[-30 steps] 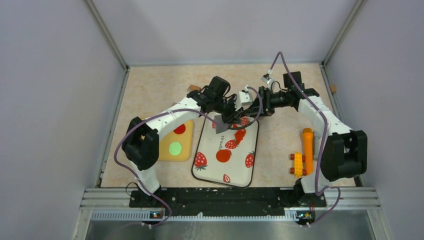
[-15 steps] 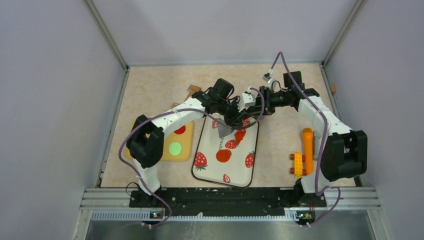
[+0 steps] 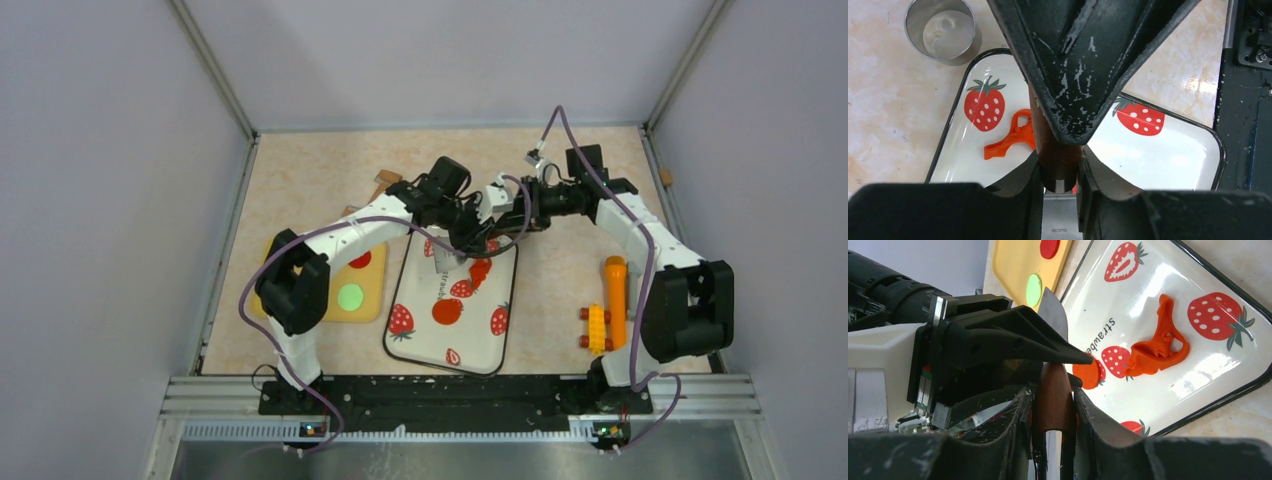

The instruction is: Roll out the dumpling wrappers from the dough

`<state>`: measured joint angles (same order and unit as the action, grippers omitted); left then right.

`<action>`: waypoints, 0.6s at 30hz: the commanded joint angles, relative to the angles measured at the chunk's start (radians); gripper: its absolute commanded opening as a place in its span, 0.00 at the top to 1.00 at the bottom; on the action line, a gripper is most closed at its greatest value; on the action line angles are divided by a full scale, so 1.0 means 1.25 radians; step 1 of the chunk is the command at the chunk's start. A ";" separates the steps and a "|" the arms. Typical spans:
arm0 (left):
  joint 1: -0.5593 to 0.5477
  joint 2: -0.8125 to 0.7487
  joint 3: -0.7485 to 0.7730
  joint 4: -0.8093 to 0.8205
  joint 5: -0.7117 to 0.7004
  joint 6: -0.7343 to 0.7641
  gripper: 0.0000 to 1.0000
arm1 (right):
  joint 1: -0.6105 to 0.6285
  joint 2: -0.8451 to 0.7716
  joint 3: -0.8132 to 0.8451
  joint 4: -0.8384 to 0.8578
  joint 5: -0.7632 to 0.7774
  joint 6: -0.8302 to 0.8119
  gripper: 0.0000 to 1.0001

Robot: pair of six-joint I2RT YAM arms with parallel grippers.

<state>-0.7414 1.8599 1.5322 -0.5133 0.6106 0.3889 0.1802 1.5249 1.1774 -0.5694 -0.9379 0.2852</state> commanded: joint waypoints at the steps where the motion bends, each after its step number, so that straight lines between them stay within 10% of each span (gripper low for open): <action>1: -0.003 0.001 0.044 0.008 -0.030 -0.041 0.70 | -0.008 -0.030 -0.006 -0.017 -0.003 -0.052 1.00; 5: 0.010 -0.038 0.060 -0.124 -0.053 -0.018 0.42 | -0.052 -0.034 0.006 -0.061 -0.028 -0.110 1.00; 11: 0.067 -0.206 -0.138 -0.026 -0.190 -0.161 0.33 | -0.153 -0.041 0.026 -0.089 0.009 -0.169 1.00; 18: 0.176 -0.079 -0.122 -0.091 -0.382 -0.365 0.43 | -0.191 -0.088 0.030 -0.117 0.042 -0.218 1.00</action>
<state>-0.6014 1.6493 1.3483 -0.5907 0.2764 0.1310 -0.0631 1.5024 1.1725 -0.6819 -0.8711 0.0784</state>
